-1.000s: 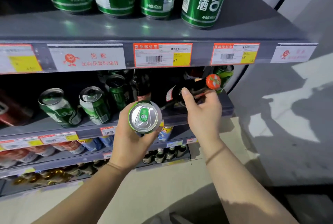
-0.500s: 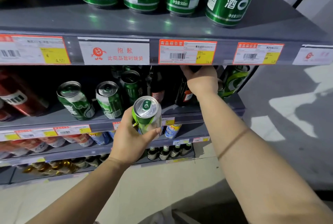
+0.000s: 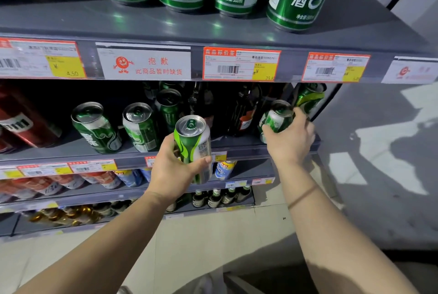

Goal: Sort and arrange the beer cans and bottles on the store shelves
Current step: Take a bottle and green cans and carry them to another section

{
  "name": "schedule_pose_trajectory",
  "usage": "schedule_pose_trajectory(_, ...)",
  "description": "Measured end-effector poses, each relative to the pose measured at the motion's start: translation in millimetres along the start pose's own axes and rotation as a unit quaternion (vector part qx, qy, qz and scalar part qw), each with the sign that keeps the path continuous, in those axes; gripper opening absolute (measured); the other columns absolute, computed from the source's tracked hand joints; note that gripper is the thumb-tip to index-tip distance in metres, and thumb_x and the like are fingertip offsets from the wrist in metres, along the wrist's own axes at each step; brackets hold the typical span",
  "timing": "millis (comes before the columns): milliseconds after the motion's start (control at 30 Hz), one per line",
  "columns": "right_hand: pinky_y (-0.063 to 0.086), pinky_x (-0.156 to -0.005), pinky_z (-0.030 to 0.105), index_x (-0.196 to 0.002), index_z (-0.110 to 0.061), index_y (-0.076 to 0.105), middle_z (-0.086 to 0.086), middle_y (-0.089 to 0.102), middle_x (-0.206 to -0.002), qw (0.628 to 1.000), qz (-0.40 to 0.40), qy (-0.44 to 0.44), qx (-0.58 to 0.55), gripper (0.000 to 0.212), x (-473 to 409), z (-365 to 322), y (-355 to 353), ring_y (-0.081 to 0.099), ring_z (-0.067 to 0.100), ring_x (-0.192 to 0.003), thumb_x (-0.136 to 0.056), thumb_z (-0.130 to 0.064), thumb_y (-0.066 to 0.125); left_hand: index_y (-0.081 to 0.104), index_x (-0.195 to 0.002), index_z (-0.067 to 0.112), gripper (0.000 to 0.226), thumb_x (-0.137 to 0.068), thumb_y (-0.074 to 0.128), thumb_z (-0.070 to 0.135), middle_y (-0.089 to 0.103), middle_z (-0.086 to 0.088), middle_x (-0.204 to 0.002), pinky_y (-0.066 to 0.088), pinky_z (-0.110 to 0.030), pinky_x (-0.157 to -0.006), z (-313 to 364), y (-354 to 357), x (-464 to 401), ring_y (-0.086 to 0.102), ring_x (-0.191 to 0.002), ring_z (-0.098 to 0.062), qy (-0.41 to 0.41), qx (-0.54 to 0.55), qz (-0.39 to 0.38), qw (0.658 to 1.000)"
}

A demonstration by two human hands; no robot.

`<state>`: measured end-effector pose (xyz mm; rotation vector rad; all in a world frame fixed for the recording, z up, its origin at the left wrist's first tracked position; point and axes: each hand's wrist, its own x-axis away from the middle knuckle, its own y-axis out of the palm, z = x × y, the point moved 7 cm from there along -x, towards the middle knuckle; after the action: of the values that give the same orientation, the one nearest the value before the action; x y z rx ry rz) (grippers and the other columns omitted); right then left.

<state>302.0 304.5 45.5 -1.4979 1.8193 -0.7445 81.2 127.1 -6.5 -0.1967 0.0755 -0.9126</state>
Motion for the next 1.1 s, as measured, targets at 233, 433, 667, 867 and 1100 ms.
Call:
schedule_pose_trajectory(233,0.048,-0.089,0.043,-0.130,-0.016,0.039,0.008,0.053,-0.125,0.993,-0.020,0.051,-0.102,0.077,-16,12,21,0.056,0.031,-0.111,-0.069,-0.041,0.080,0.056,-0.111,0.028,0.055,-0.066,0.087,0.031,0.068,0.020,-0.091,0.046,-0.008,-0.065,-5,7,4,0.063,-0.080,0.004,-0.013,0.019,0.004,1.000)
schedule_pose_trajectory(433,0.036,-0.081,0.027,-0.128,-0.017,0.044,0.003,0.052,-0.125,0.989,-0.049,0.036,-0.137,0.083,-18,21,27,0.050,0.014,-0.097,-0.061,-0.045,0.084,0.056,-0.106,0.031,0.051,-0.066,0.087,0.033,0.071,0.015,-0.092,0.052,-0.018,-0.071,-11,0,8,0.066,-0.087,-0.004,-0.054,0.040,0.026,0.997)
schedule_pose_trajectory(667,0.039,-0.081,0.015,-0.113,-0.030,0.053,-0.005,0.061,-0.114,0.964,-0.015,0.022,-0.264,0.068,21,17,-5,0.058,0.008,-0.101,-0.054,-0.053,0.078,0.056,-0.104,0.028,0.049,-0.066,0.087,0.034,0.072,0.011,-0.094,0.055,-0.021,-0.075,-5,-16,12,0.069,-0.089,-0.007,-0.055,0.072,0.042,0.995)
schedule_pose_trajectory(867,0.044,-0.082,0.024,-0.111,-0.034,0.055,-0.013,0.064,-0.107,0.956,-0.119,-0.005,-0.268,0.060,90,-19,-1,0.059,0.007,-0.099,-0.058,-0.052,0.079,0.058,-0.106,0.024,0.049,-0.067,0.088,0.030,0.072,0.011,-0.092,0.053,-0.016,-0.069,-7,-53,23,0.069,-0.087,-0.006,-0.055,0.071,0.079,0.993)
schedule_pose_trajectory(1100,0.049,-0.087,0.032,-0.116,-0.034,0.055,-0.011,0.062,-0.112,0.937,-0.235,-0.076,-0.248,0.060,175,-93,54,0.059,0.012,-0.100,-0.063,-0.042,0.083,0.058,-0.100,0.025,0.047,-0.065,0.089,0.031,0.070,0.009,-0.083,0.046,-0.009,-0.059,-22,-151,41,0.065,-0.074,0.002,-0.050,0.039,0.135,0.989)
